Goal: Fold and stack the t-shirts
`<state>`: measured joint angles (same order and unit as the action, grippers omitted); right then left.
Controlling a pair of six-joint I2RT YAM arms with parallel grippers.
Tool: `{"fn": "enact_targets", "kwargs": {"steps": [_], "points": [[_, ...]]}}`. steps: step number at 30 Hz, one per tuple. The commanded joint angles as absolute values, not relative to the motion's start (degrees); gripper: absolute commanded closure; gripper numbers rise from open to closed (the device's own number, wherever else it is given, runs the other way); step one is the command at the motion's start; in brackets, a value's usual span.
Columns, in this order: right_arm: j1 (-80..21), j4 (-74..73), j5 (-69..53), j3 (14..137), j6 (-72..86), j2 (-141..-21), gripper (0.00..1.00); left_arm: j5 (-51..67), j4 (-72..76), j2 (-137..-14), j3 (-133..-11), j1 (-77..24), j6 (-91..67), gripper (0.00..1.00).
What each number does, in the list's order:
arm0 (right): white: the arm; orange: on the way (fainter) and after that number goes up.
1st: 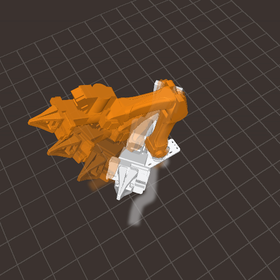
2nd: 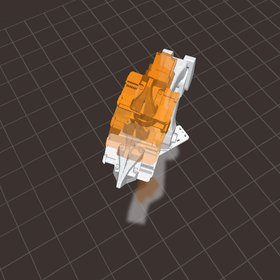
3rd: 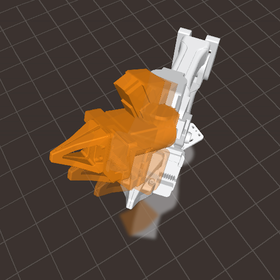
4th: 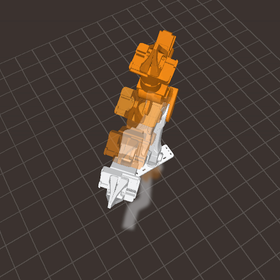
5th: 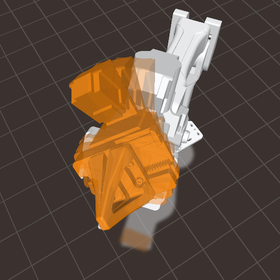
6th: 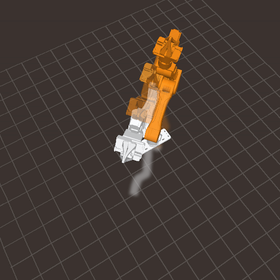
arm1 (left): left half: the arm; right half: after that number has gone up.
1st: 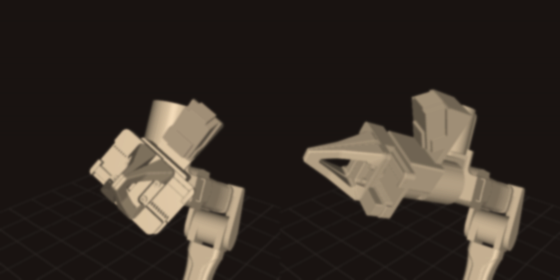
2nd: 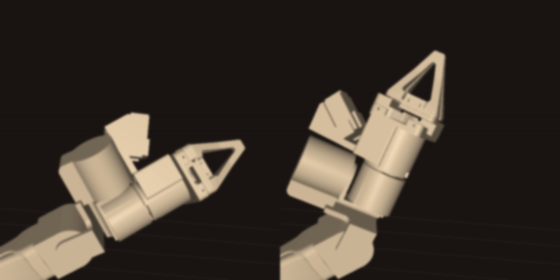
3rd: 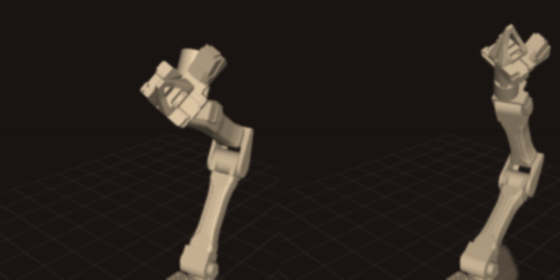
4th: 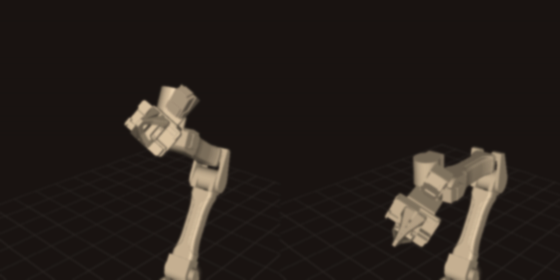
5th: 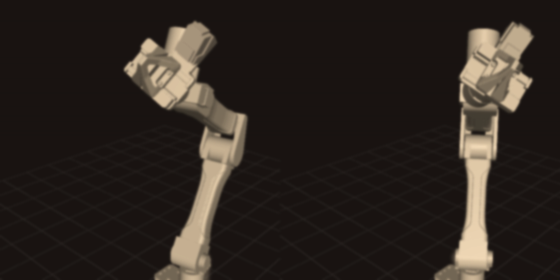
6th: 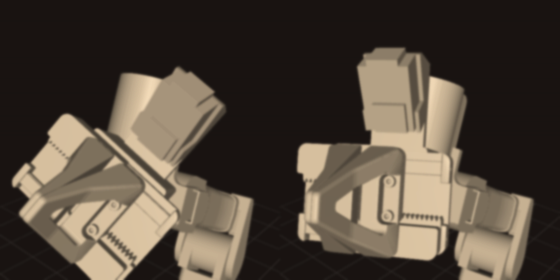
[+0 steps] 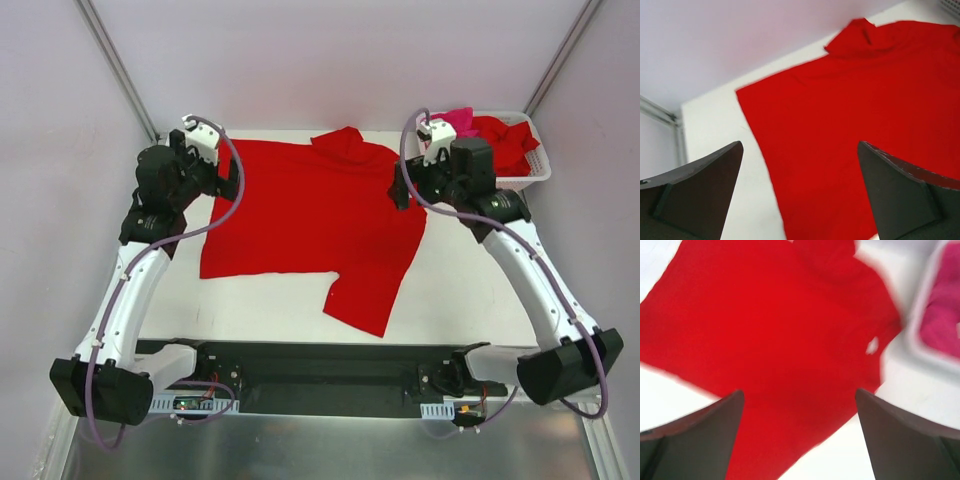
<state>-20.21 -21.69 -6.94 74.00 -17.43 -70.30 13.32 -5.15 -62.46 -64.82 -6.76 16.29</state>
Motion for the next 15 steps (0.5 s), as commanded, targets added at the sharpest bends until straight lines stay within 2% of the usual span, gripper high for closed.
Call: {"fn": "enact_targets", "kwargs": {"steps": [1,4,6,7,10,12,13,14,15], "points": [[-21.09,-51.51,-18.53,86.11,-11.06,-78.37,0.04,16.61,-13.61,-62.4,-66.27,-6.77,-2.19,0.01],[-21.97,-62.63,-15.82,92.28,-11.6,-80.95,0.04,23.8,-19.65,-62.23,-64.95,-6.77,-14.83,0.01],[-21.71,-61.36,-18.53,90.45,-10.38,-78.59,0.04,24.53,-25.8,-63.45,-65.91,-6.77,-17.04,0.01],[-21.36,-58.82,-22.9,88.53,-9.94,-77.27,0.04,22.43,-35.15,-63.98,-68.53,-6.77,-17.05,0.01],[-18.2,-51.64,-35.54,81.43,-8.63,-72.61,0.04,10.58,-47.78,-66.35,-73.28,-10.16,-6.99,0.01],[-16.01,-48.79,-37.07,77.8,-4.24,-72.77,0.04,2.76,-50.54,-64.79,-71.12,-16.05,5.9,0.01],[-15.65,-47.04,-44.92,76.74,-0.22,-73.9,0.04,-3.89,-50.54,-64.08,-66.67,-18.08,7.72,0.01],[-15.82,-46.76,-47.09,76.55,1.91,-75.66,0.04,-4.56,-50.97,-64.07,-65.23,-19.67,9.21,0.01],[-17.39,-56.24,-42.76,78.73,1.24,-79.59,0.04,-4.31,-53.41,-64.59,-64.43,-20.56,10.71,0.01]]}}
